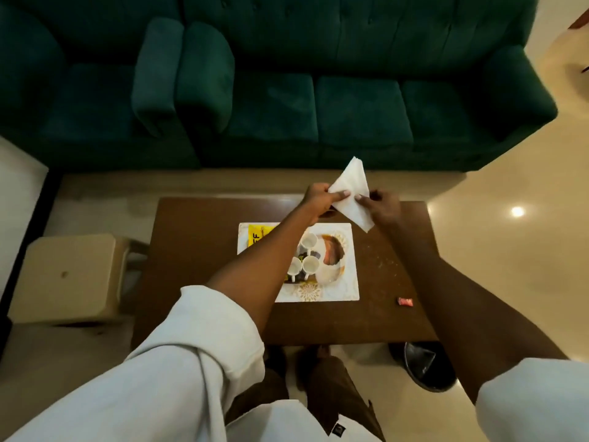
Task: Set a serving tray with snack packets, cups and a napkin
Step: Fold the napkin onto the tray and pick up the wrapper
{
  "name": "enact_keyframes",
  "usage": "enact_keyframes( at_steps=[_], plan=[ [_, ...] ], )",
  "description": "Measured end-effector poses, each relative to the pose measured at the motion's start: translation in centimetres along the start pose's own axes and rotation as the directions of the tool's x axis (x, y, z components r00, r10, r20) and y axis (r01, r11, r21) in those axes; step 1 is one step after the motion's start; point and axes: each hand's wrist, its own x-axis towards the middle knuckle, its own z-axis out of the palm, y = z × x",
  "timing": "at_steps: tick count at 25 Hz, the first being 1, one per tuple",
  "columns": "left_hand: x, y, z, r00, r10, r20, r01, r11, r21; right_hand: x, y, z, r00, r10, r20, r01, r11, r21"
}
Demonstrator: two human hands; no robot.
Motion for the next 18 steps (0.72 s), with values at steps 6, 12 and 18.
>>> enact_keyframes(
  at_steps=[6,12,18],
  plan=[
    [6.0,-10.7,-0.4,0.975,-0.160,-0.152,0.161,0.987,-0.010,5.2,11.3,4.9,0.980,0.189,-0.055,-0.181,0.975,0.127],
    [11.2,-22.0,-1.6,0.892,-0.163,-0.422,0.233,0.965,0.120,9.6,23.7,11.2,0.930,0.360,-0.070,-0.344,0.923,0.173],
    [11.1,-28.5,0.7,0.884,-0.032,-0.466,0.234,0.894,0.383,9.3,28.4,16.1,0.903,0.418,-0.101,-0.408,0.907,0.105]
  ],
)
